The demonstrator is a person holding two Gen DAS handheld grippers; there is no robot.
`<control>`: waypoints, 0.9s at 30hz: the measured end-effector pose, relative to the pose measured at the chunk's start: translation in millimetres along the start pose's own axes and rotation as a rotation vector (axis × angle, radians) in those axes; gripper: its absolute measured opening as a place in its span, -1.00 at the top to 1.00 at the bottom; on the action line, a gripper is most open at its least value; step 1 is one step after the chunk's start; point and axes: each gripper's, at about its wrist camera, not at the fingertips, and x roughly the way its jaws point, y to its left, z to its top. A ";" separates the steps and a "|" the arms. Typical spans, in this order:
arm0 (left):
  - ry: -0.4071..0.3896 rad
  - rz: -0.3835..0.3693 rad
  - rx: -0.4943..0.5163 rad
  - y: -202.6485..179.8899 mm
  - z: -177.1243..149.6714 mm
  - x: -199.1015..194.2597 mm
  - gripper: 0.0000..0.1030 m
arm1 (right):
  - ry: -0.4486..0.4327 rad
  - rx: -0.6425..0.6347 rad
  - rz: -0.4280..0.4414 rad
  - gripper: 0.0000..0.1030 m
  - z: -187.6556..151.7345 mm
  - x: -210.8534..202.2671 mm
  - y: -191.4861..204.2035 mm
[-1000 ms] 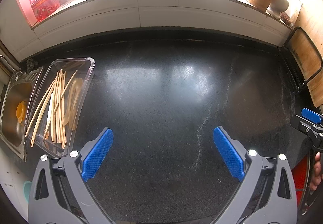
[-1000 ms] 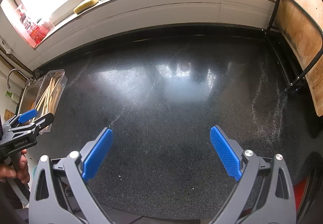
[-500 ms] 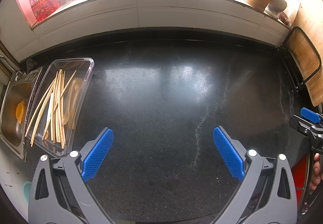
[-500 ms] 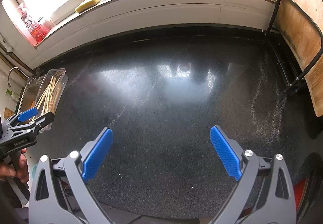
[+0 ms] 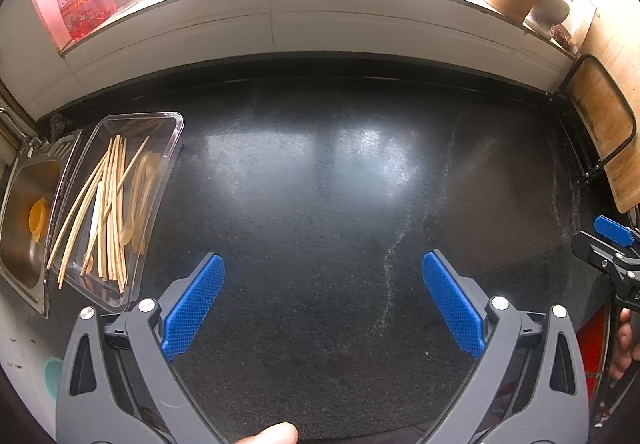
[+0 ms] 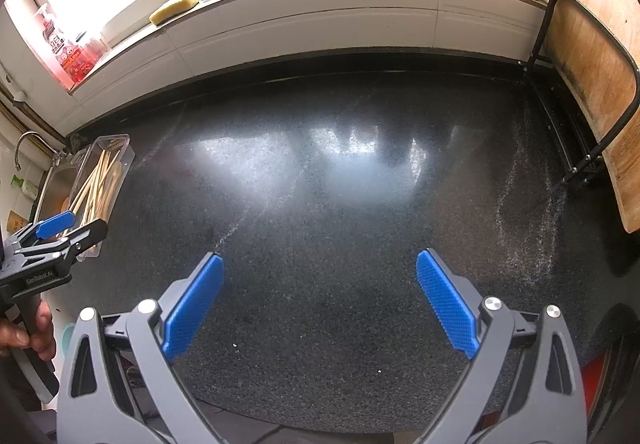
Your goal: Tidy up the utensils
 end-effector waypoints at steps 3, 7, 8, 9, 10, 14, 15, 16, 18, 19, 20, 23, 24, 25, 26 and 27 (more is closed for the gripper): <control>-0.002 -0.003 0.007 -0.6 0.6 0.3 -0.88 | 0.001 0.000 0.001 -0.83 0.1 0.3 -0.6; -0.004 -0.005 0.007 -0.2 1.5 0.8 -0.88 | 0.001 -0.002 0.001 -0.83 1.5 0.8 -0.8; -0.004 -0.004 0.008 -0.3 1.8 1.1 -0.88 | 0.001 -0.001 0.001 -0.83 1.3 0.6 -0.8; -0.004 -0.001 0.008 -0.4 2.1 1.2 -0.88 | 0.001 0.000 0.002 -0.82 0.9 0.6 -0.5; -0.004 0.000 0.008 -0.4 2.2 1.2 -0.88 | 0.002 0.000 0.002 -0.83 1.4 0.8 -0.8; -0.005 0.002 0.009 -0.3 3.0 1.3 -0.88 | 0.002 -0.002 0.002 -0.82 1.8 1.2 -0.7; -0.005 0.000 0.009 -0.3 3.1 1.3 -0.88 | 0.002 -0.001 0.002 -0.83 1.1 0.9 -0.4; -0.005 0.000 0.009 0.3 3.0 1.2 -0.88 | 0.002 -0.002 0.002 -0.83 1.4 1.0 -0.4; -0.005 0.002 0.009 0.2 3.1 1.3 -0.88 | 0.002 0.000 0.002 -0.83 1.2 0.8 -0.4; -0.005 0.003 0.010 0.6 3.2 1.4 -0.88 | 0.002 0.000 0.002 -0.83 2.3 1.1 -1.2; -0.005 0.005 0.011 0.6 3.5 1.4 -0.88 | 0.002 -0.002 0.004 -0.83 3.4 1.7 -1.9; -0.006 0.005 0.015 0.8 3.9 1.9 -0.88 | 0.004 -0.007 0.004 -0.83 4.5 1.9 -2.0; -0.006 0.005 0.013 0.8 4.1 2.2 -0.88 | 0.003 -0.007 0.004 -0.83 4.8 1.8 -2.1; -0.005 0.001 0.011 1.2 4.3 2.5 -0.88 | 0.003 -0.007 0.004 -0.83 4.7 1.8 -2.0; -0.006 -0.002 0.010 1.4 4.0 2.5 -0.88 | 0.003 -0.008 0.005 -0.83 4.0 1.7 -1.3; -0.012 -0.005 0.007 2.0 4.0 1.9 -0.88 | 0.004 -0.009 0.003 -0.83 4.6 2.2 -1.6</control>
